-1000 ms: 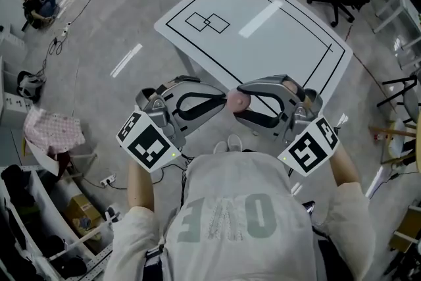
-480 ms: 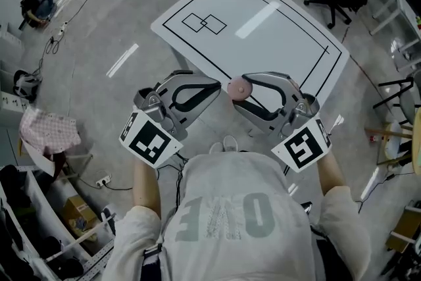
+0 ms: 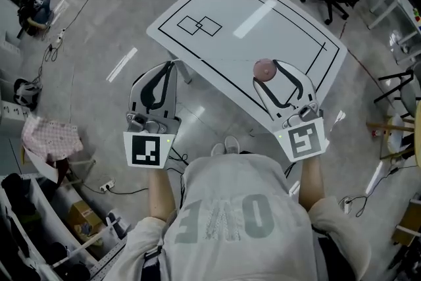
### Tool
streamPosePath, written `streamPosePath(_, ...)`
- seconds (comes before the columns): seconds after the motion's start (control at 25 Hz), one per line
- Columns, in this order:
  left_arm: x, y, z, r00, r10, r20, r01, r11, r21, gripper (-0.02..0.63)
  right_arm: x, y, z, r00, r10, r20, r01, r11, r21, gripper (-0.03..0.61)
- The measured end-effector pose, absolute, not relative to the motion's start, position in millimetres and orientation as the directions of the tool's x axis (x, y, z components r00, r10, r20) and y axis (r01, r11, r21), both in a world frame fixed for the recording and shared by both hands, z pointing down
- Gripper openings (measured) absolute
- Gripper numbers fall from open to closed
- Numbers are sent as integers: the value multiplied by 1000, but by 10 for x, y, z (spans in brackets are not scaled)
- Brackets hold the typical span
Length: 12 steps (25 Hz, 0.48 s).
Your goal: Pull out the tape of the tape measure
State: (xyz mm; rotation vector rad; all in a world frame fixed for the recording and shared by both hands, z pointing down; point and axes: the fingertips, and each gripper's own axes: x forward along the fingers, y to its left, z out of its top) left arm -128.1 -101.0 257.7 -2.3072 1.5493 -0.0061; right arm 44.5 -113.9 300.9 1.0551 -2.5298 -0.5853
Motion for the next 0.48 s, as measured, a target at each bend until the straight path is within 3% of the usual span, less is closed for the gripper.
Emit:
streamPosePath(0.28,-1693,-984,2526,214,-940,-264,-962,-157,-223,29,716,-1236,2903,-602,-796,63,-687,557,467,229)
streamPosePath(0.48,-1632,-962,2516,225,-935,-273,-958,-161,-238,29,538,-1099,3001,-633,-762,136,-617,603,506,229)
